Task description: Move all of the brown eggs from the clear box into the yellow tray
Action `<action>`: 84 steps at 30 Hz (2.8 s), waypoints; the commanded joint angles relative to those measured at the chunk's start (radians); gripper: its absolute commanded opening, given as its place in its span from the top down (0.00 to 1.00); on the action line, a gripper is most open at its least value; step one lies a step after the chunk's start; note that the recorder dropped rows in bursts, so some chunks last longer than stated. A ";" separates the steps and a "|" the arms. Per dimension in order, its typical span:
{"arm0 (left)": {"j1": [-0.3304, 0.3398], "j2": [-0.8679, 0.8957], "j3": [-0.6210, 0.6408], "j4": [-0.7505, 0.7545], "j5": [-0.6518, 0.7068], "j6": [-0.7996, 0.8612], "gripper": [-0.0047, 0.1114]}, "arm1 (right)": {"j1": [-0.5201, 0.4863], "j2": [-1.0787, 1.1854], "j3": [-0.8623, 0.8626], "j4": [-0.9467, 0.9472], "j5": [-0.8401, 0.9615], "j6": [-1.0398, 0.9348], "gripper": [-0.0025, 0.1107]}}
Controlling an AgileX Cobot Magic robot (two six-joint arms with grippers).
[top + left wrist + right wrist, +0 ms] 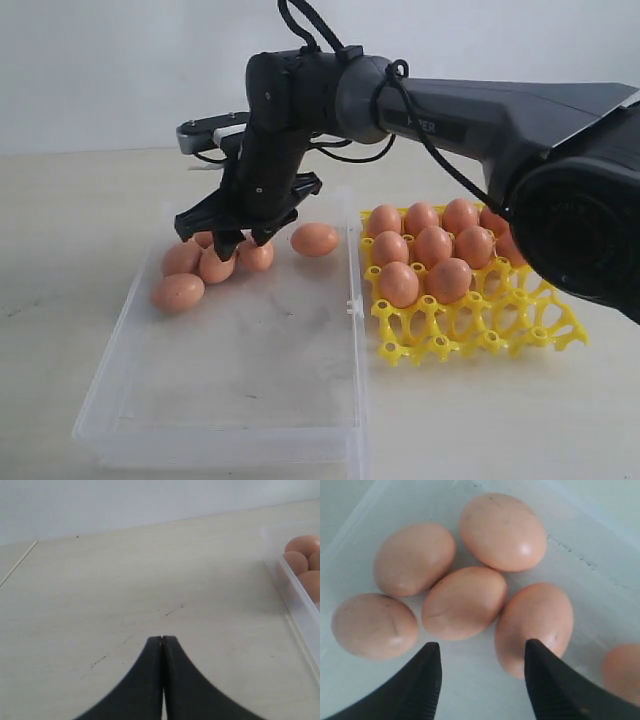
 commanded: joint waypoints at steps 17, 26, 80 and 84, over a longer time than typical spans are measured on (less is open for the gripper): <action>0.002 -0.006 -0.004 -0.001 -0.006 -0.005 0.96 | -0.047 0.068 -0.056 -0.035 -0.092 0.062 0.50; 0.002 -0.006 -0.004 -0.001 -0.006 -0.005 0.96 | -0.047 0.108 -0.099 -0.035 -0.098 0.083 0.50; 0.002 -0.006 -0.004 -0.001 -0.006 -0.005 0.96 | 0.080 -0.369 0.557 -0.060 -0.655 0.008 0.98; 0.002 -0.006 -0.004 -0.001 -0.006 -0.005 0.96 | 0.056 -0.532 0.809 0.024 -0.846 -0.050 0.98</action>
